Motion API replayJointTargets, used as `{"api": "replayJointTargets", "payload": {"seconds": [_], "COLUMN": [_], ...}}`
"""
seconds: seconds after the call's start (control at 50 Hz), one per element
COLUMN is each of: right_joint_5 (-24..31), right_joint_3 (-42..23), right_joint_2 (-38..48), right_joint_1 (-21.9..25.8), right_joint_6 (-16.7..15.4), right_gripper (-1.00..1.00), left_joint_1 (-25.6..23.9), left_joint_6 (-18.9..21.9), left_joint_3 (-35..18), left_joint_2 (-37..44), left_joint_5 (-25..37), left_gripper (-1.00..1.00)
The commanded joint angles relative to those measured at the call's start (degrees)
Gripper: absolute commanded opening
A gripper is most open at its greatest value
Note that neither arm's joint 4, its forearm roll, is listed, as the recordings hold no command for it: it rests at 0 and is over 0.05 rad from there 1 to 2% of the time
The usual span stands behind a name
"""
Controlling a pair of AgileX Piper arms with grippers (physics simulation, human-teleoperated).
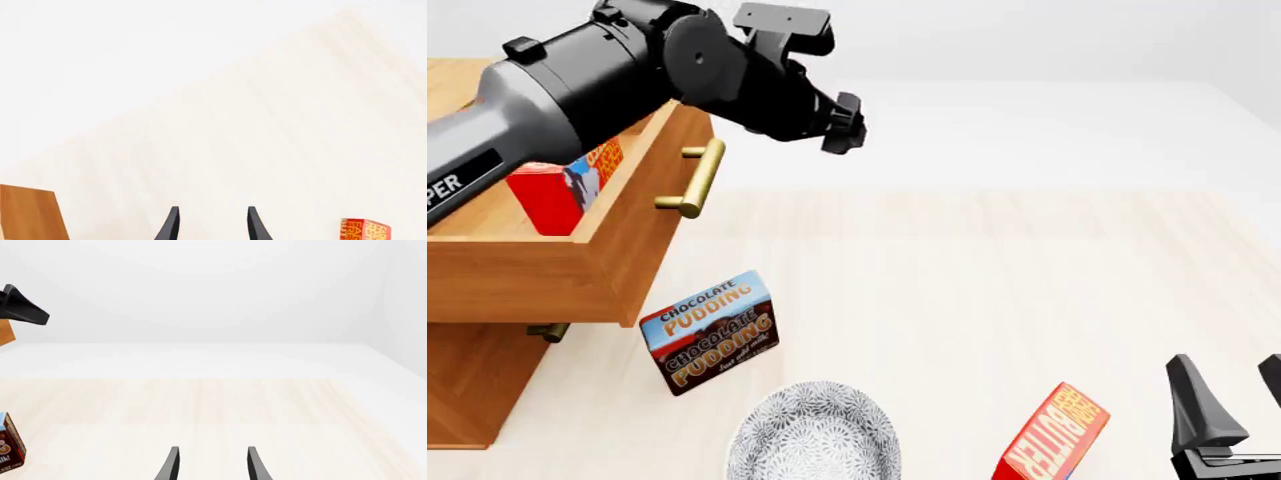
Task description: Put the butter at the front in the top drawer of the cabinet and close it.
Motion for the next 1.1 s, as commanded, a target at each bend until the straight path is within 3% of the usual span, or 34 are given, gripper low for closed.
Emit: {"api": "replayJointTargets", "payload": {"seconds": [0.02, 0.36, 1.1], "right_joint_5": [0.02, 0.02, 0.03], "right_joint_3": [0.04, 0.04, 0.04], "right_joint_2": [-0.08, -0.07, -0.07], "right_joint_1": [-0.03, -0.02, -0.02], "right_joint_6": [-0.01, -0.01, -0.01], "right_gripper": [1.00, 1.00, 1.00], "left_joint_1": [0.18, 1.40, 5.41], "left_joint_6": [-2.52, -4.40, -5.15], "left_joint_3": [3.39, 8.95, 16.54], "left_joint_2": [1.26, 1.29, -0.22], "left_joint_5": [-3.75, -8.31, -11.47], "left_gripper": [1.00, 1.00, 1.00]}}
